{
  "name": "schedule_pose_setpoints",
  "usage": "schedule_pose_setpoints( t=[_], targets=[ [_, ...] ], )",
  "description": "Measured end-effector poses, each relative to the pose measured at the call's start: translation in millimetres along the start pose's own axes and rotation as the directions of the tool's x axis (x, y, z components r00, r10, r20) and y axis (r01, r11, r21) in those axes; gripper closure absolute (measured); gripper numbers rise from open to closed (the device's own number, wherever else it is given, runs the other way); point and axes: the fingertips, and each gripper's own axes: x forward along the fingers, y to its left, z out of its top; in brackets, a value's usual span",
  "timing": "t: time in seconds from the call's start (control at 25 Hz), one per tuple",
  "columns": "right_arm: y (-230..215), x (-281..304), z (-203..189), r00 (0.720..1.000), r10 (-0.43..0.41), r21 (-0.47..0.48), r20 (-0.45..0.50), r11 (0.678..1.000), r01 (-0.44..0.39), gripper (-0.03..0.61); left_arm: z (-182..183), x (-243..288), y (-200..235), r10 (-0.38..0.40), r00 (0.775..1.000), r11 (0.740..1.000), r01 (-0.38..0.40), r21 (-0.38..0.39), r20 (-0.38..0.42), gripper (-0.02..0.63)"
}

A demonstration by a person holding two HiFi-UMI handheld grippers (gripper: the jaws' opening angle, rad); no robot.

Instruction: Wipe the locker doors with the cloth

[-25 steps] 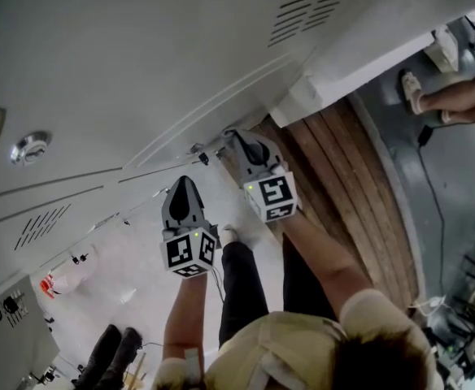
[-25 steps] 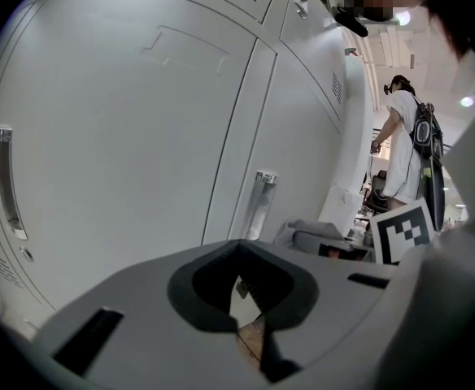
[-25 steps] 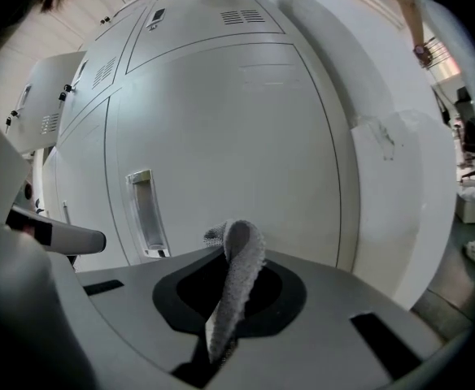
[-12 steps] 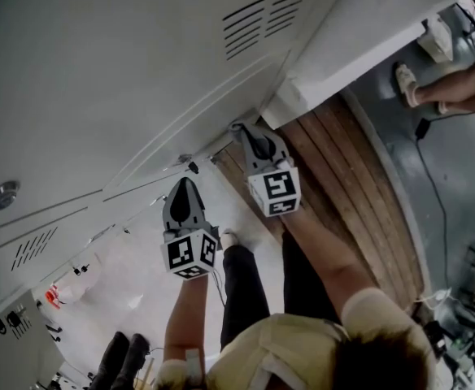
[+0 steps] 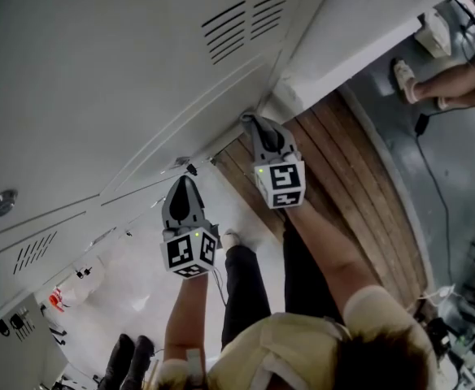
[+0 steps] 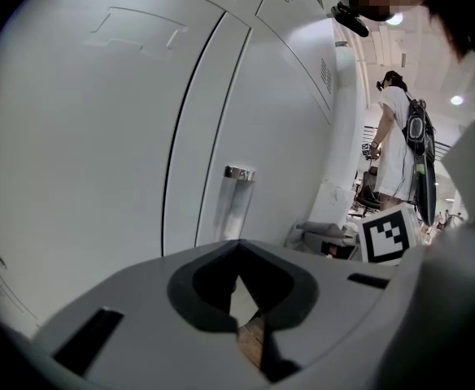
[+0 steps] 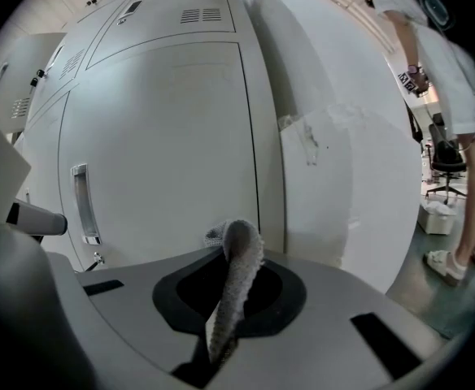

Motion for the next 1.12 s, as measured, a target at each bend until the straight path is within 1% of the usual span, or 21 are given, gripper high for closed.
schedule_pose_setpoints(
  t=[0.36, 0.6, 0.96, 1.12],
  targets=[
    [-8, -19, 15, 0.998, -0.063, 0.016, 0.011, 0.998, 0.063, 0.563, 15, -11, -4, -0.018, 1.000, 1.000, 0.018, 0.009, 0.020, 0.626],
    [-6, -42, 26, 0.995, -0.094, 0.028, 0.016, 0.995, 0.094, 0.563, 27, -28, -3, -0.023, 0.999, 1.000, 0.023, 0.019, 0.037, 0.626],
    [-1, -79, 57, 0.992, -0.120, 0.033, 0.046, 0.992, 0.119, 0.563, 51, -58, -1, -0.037, 0.996, 0.999, 0.036, 0.020, 0.080, 0.626],
    [5, -97, 71, 0.990, -0.130, 0.018, 0.064, 0.992, 0.129, 0.563, 62, -73, 1, -0.043, 0.993, 0.999, 0.041, 0.018, 0.106, 0.626]
  ],
)
